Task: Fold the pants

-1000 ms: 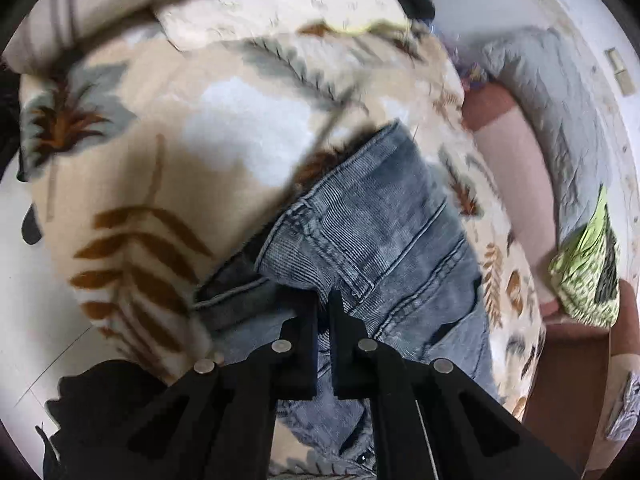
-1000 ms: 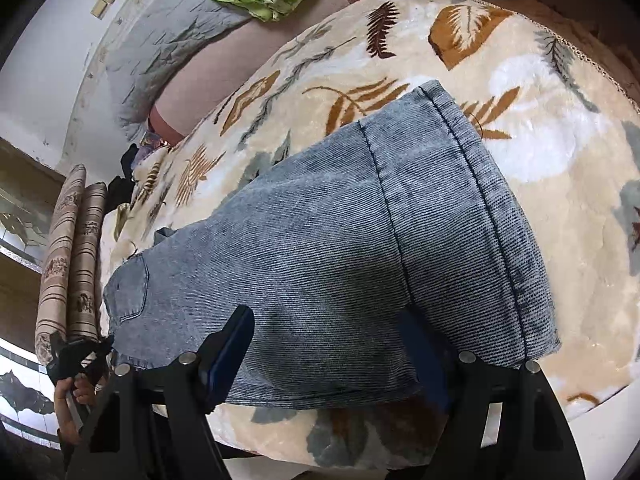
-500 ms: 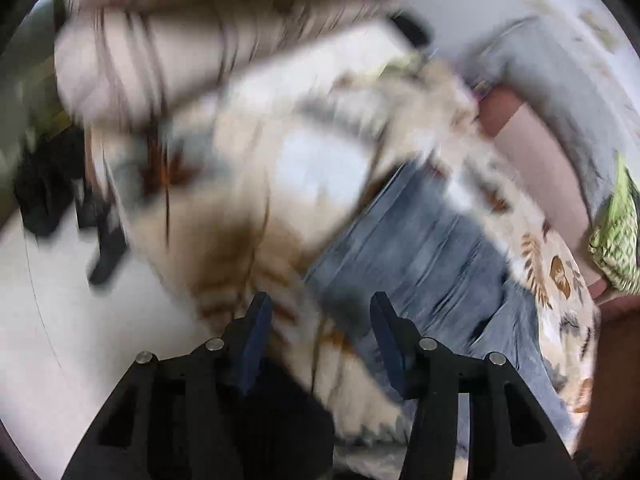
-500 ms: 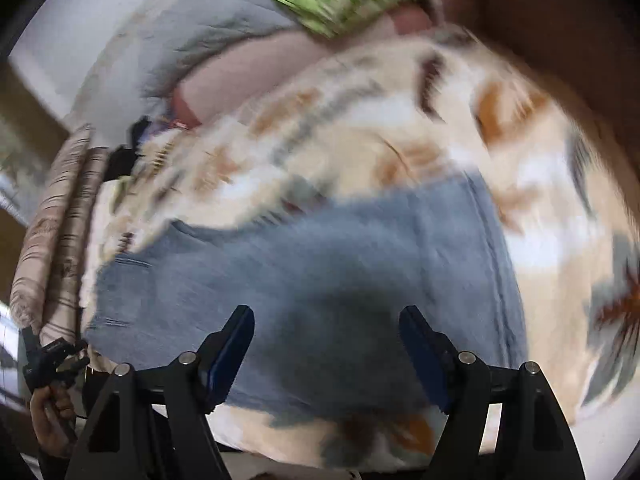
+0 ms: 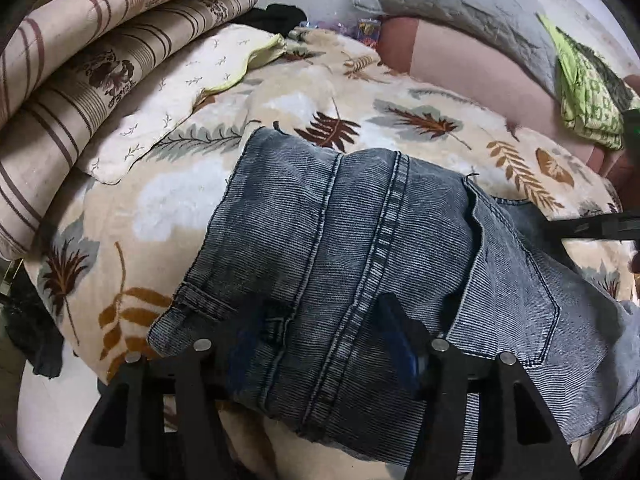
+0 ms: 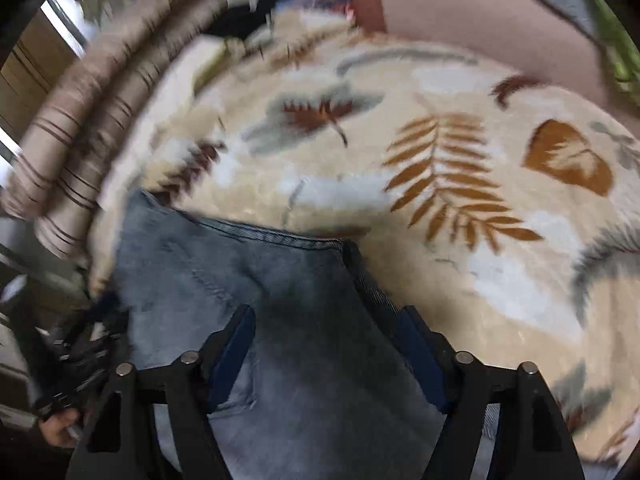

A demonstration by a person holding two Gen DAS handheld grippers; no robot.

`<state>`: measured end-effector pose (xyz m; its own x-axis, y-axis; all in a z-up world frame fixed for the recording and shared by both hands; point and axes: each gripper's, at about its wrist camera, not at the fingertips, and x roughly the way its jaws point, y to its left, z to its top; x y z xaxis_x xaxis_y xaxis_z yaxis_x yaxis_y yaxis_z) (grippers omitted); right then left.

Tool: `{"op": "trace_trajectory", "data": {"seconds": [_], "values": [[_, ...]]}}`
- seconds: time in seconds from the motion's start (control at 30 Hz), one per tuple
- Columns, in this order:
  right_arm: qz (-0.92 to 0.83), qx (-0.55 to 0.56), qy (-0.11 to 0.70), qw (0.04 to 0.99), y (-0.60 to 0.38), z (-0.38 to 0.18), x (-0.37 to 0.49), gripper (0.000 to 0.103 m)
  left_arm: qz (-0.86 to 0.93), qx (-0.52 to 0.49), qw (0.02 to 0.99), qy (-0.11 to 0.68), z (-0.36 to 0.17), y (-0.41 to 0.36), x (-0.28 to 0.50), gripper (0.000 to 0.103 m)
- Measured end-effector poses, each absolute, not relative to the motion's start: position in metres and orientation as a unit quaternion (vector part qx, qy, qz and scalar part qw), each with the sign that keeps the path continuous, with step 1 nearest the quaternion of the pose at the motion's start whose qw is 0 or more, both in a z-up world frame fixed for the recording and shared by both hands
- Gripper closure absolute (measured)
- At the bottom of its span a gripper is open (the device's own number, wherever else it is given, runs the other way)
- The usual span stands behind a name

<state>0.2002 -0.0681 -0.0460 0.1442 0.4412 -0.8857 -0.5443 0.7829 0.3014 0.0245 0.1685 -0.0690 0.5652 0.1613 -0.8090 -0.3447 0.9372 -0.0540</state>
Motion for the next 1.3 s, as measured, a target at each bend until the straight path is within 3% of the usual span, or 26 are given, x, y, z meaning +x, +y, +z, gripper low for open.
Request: {"op": "trace_trajectory", "data": {"seconds": [0.07, 0.3, 0.43, 0.53, 0.63, 0.67, 0.7, 0.87, 0.9, 0.93, 1.0, 1.07, 1.1, 1.17, 1.23, 1.3], "values": [[0.318, -0.074, 0.592, 0.737, -0.056, -0.067, 0.204, 0.098, 0.140, -0.101, 0.881, 0.440, -0.069, 0.168, 0.020, 0.040], [0.279, -0.148, 0.541, 0.779, -0.044, -0.046, 0.211, 0.101, 0.136, -0.108, 0.885, 0.432, -0.070, 0.167, 0.016, 0.037], [0.271, -0.142, 0.555, 0.774, -0.037, -0.071, 0.217, 0.099, 0.135, -0.105, 0.886, 0.432, -0.070, 0.166, 0.016, 0.037], [0.252, -0.077, 0.528, 0.807, -0.070, -0.051, 0.203, 0.091, 0.134, -0.104, 0.887, 0.430, -0.070, 0.167, 0.015, 0.036], [0.237, 0.016, 0.481, 0.844, -0.129, -0.012, 0.167, 0.068, 0.139, -0.101, 0.886, 0.431, -0.070, 0.166, 0.017, 0.036], [0.240, 0.062, 0.475, 0.844, -0.155, -0.004, 0.152, 0.040, 0.140, -0.100, 0.886, 0.431, -0.070, 0.165, 0.017, 0.036], [0.238, 0.096, 0.474, 0.842, -0.172, -0.003, 0.140, 0.025, 0.141, -0.098, 0.885, 0.432, -0.070, 0.165, 0.017, 0.036], [0.154, 0.241, 0.505, 0.815, -0.291, -0.054, 0.122, 0.024, 0.147, -0.096, 0.883, 0.436, -0.069, 0.163, 0.018, 0.035], [0.117, 0.259, 0.535, 0.796, -0.312, -0.081, 0.131, 0.036, 0.146, -0.094, 0.882, 0.438, -0.068, 0.163, 0.018, 0.035], [0.116, 0.312, 0.546, 0.769, -0.334, -0.101, 0.135, 0.037, 0.146, -0.090, 0.880, 0.444, -0.066, 0.162, 0.018, 0.035], [0.135, 0.351, 0.509, 0.774, -0.346, -0.080, 0.126, 0.037, 0.142, -0.087, 0.882, 0.442, -0.057, 0.161, 0.011, 0.035], [0.163, 0.325, 0.462, 0.809, -0.347, -0.044, 0.108, 0.032, 0.142, -0.090, 0.887, 0.429, -0.046, 0.158, 0.003, 0.035], [0.167, 0.325, 0.442, 0.819, -0.351, -0.034, 0.097, 0.022, 0.138, -0.092, 0.893, 0.418, -0.039, 0.155, -0.002, 0.033], [0.142, 0.338, 0.437, 0.821, -0.366, -0.039, 0.085, 0.013, 0.125, -0.088, 0.902, 0.405, -0.033, 0.146, -0.005, 0.025], [0.089, 0.341, 0.487, 0.800, -0.381, -0.082, 0.096, 0.017, 0.115, -0.069, 0.901, 0.412, -0.036, 0.135, 0.001, 0.025], [0.105, 0.369, 0.472, 0.794, -0.393, -0.089, 0.100, 0.018, 0.107, -0.048, 0.884, 0.453, -0.053, 0.127, 0.015, 0.025]]}}
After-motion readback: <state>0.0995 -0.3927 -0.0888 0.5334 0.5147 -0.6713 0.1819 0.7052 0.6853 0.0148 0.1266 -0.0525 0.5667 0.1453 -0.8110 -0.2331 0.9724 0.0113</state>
